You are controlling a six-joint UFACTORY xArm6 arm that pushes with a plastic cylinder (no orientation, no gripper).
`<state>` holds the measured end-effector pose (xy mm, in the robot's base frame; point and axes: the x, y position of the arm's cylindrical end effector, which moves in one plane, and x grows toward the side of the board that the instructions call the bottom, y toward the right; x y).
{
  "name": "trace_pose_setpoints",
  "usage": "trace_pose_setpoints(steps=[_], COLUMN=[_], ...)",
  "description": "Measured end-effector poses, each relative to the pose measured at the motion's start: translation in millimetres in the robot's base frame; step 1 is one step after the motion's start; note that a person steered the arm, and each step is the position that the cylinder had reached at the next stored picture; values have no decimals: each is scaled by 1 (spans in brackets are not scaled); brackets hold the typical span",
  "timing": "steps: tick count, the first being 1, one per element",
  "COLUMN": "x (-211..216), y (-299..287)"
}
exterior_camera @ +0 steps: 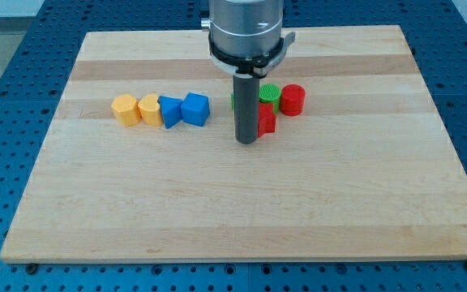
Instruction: Nudge the red circle up a bit
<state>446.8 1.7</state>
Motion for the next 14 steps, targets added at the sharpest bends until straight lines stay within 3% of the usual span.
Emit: trace_pose_setpoints(steps=[5,7,8,10,14], x=[-19,18,24,-6,-33], y=[2,4,32,65,65])
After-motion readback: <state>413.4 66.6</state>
